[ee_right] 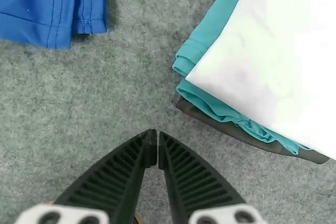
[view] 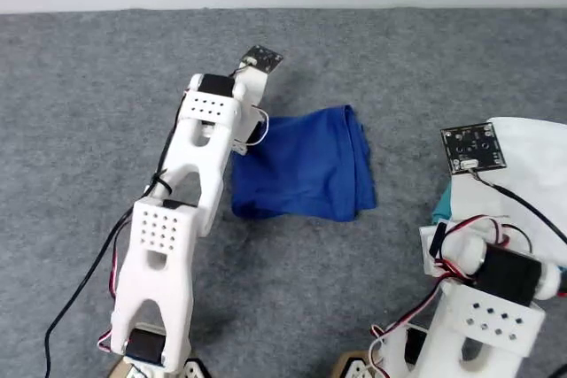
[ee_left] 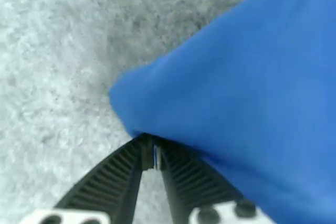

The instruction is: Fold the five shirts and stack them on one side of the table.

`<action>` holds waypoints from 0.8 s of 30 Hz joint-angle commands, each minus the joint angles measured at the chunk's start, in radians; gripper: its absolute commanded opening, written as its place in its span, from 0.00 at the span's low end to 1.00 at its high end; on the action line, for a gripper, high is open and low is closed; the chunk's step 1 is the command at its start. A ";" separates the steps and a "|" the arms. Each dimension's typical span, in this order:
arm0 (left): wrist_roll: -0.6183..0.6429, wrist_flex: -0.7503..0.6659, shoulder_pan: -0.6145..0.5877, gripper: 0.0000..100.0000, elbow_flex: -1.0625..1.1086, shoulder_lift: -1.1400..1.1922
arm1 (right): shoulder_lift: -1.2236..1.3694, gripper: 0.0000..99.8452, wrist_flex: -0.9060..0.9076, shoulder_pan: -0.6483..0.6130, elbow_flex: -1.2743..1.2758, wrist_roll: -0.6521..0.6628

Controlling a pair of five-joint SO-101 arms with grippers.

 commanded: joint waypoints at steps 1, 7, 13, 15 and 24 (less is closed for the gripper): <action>0.002 0.160 -0.005 0.02 -0.259 0.005 | -0.004 0.02 -0.010 0.005 -0.003 0.009; 0.028 0.215 -0.008 0.02 -0.429 -0.057 | -0.004 0.02 -0.035 0.004 -0.003 0.009; 0.029 0.215 -0.015 0.02 -0.160 -0.258 | 0.010 0.02 -0.022 -0.054 -0.003 0.003; 0.029 0.212 -0.032 0.01 -0.051 -0.350 | 0.044 0.02 -0.012 -0.102 -0.003 -0.002; 0.025 0.212 -0.230 0.01 0.337 -0.720 | 0.338 0.02 -0.096 -0.306 -0.003 -0.189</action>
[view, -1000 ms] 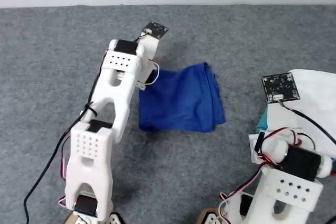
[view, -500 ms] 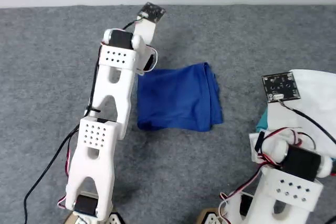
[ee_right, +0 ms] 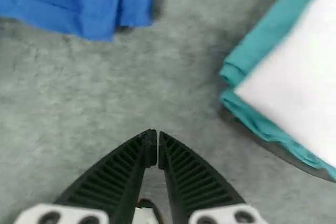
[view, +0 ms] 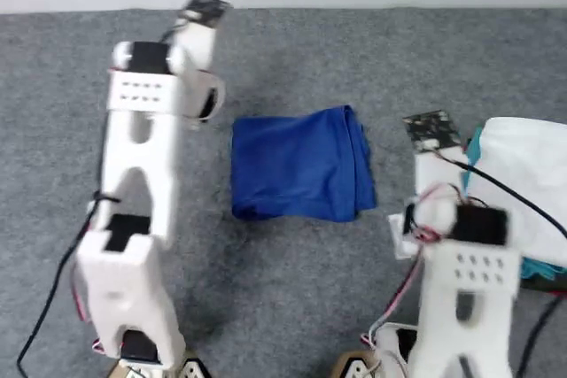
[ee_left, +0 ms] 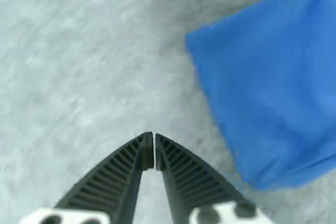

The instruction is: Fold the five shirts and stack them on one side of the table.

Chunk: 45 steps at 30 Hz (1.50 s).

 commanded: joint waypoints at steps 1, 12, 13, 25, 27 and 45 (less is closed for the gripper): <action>0.003 0.023 -0.083 0.01 0.125 -0.199 | 0.124 0.02 -0.077 -0.088 -0.003 -0.049; 0.002 0.023 -0.201 0.01 0.344 -0.523 | 0.403 0.13 -0.306 -0.272 -0.011 -0.144; 0.002 0.023 -0.212 0.01 0.355 -0.531 | 0.414 0.13 -0.323 -0.291 -0.008 -0.152; 0.002 0.023 -0.261 0.01 0.371 -0.540 | 0.581 0.14 -0.501 -0.334 -0.009 -0.187; -0.006 0.023 -0.261 0.01 0.371 -0.539 | 0.613 0.14 -0.541 -0.334 -0.009 -0.190; -0.077 0.018 -0.259 0.01 0.441 -0.537 | 0.727 0.01 -0.549 -0.328 -0.063 -0.141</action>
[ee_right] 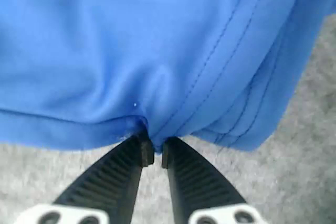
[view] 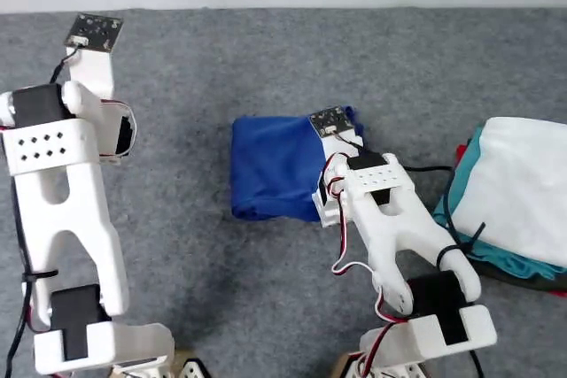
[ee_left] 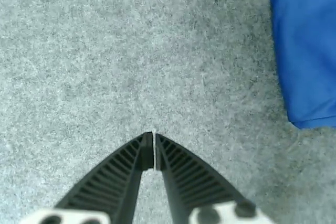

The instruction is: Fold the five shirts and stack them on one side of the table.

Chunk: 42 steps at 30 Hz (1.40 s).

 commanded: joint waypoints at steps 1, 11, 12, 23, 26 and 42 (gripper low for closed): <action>-0.011 0.017 -0.002 0.01 -0.004 -0.048 | -0.008 0.01 0.085 -0.001 -0.080 0.035; -0.060 0.017 -0.002 0.01 -0.004 -0.048 | -0.084 0.01 0.220 0.139 -0.272 0.241; -0.060 0.017 -0.003 0.01 -0.004 -0.048 | -0.076 0.01 0.219 0.156 -0.282 0.264; -0.060 0.017 -0.002 0.01 -0.004 -0.048 | 0.053 0.01 0.199 0.275 -0.290 0.382; -0.060 0.017 -0.002 0.01 -0.004 -0.048 | 0.018 0.07 0.205 0.231 -0.290 0.376; -0.060 0.018 -0.003 0.01 -0.004 -0.048 | -0.044 0.11 0.025 0.093 -0.450 0.218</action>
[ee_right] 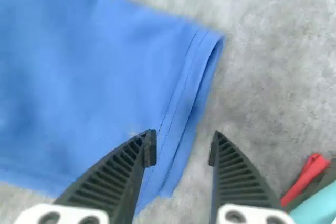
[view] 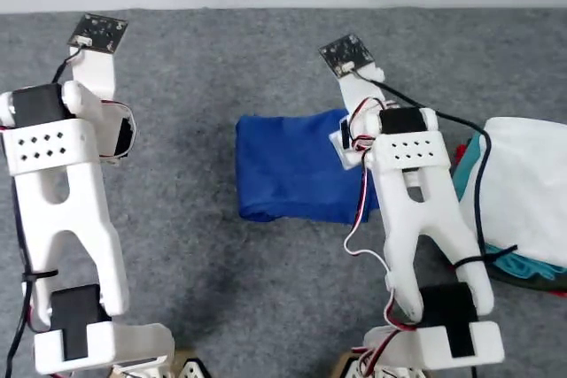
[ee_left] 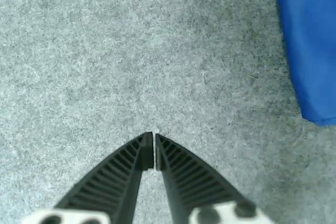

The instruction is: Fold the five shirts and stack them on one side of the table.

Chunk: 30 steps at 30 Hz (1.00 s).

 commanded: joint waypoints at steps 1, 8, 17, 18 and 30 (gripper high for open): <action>-0.011 0.018 -0.003 0.01 -0.004 -0.048 | 0.016 0.09 -0.041 -0.005 -0.063 0.003; -0.011 0.018 -0.003 0.01 -0.004 -0.048 | 0.065 0.07 -0.139 -0.019 -0.063 0.072; -0.009 0.018 -0.003 0.01 -0.004 -0.048 | 0.367 0.07 -0.429 0.010 -0.160 0.173; -0.008 0.018 -0.003 0.01 -0.004 -0.048 | 0.406 0.07 -0.432 0.024 -0.192 0.186; -0.008 0.020 -0.003 0.01 -0.004 -0.051 | 0.418 0.07 -0.094 0.019 -0.423 0.086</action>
